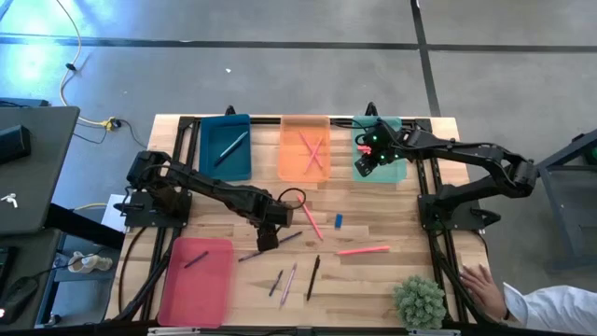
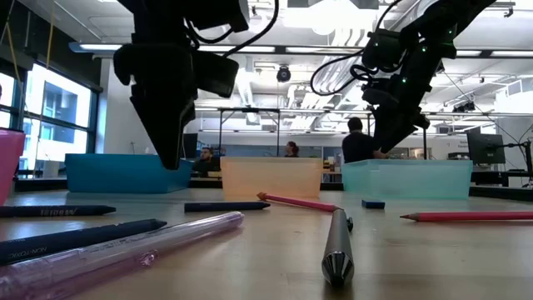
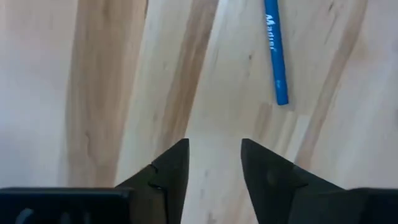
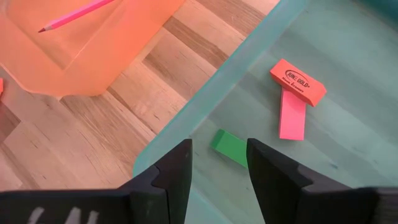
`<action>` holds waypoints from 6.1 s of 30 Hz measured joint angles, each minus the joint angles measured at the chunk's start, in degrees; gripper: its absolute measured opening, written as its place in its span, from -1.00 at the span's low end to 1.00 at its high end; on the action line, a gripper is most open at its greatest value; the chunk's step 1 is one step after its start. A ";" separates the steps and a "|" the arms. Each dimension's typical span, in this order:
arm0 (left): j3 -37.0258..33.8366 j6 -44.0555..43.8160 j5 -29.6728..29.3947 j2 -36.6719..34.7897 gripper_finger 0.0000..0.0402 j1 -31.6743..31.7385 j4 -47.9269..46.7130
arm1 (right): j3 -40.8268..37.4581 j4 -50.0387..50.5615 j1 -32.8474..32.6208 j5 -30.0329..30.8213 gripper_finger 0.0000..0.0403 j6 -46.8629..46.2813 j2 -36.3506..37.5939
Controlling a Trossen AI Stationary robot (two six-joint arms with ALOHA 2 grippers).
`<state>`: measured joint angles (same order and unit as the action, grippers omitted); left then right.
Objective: Sort crayons/erasers/pens/pencils in bins
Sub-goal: Put the top left crayon into the pink bin, then put the bottom pencil into the orange bin
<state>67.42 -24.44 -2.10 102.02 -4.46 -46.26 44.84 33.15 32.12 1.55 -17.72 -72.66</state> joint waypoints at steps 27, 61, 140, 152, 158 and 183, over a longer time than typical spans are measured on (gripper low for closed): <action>-3.86 -11.37 0.80 -0.02 -0.35 -15.15 3.62 | 0.00 0.00 -0.05 0.01 -0.28 0.19 -0.01; -10.38 -17.91 -0.45 0.44 -0.35 -12.80 11.54 | 0.00 -0.83 -0.05 0.01 -0.28 0.07 -0.02; -8.88 -52.83 -9.48 -29.00 -1.00 -28.65 -20.28 | -0.02 -1.26 -4.18 0.04 -0.28 -0.24 -0.02; -17.42 -73.34 -8.06 -27.02 -1.00 -41.12 -15.38 | -0.02 -2.05 -4.15 0.21 -0.28 -0.24 -0.02; -20.61 -75.50 -7.55 -26.78 -1.00 -42.99 -9.59 | -0.02 -3.40 -4.15 0.21 -0.28 0.17 -0.02; -27.54 -73.92 -5.45 -26.82 -0.45 -42.80 -4.26 | 4.96 -0.83 -23.29 1.54 -0.28 3.13 0.02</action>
<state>39.88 -98.37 -7.55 75.20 -47.27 -50.52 49.80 32.32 8.83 3.09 -14.58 -72.64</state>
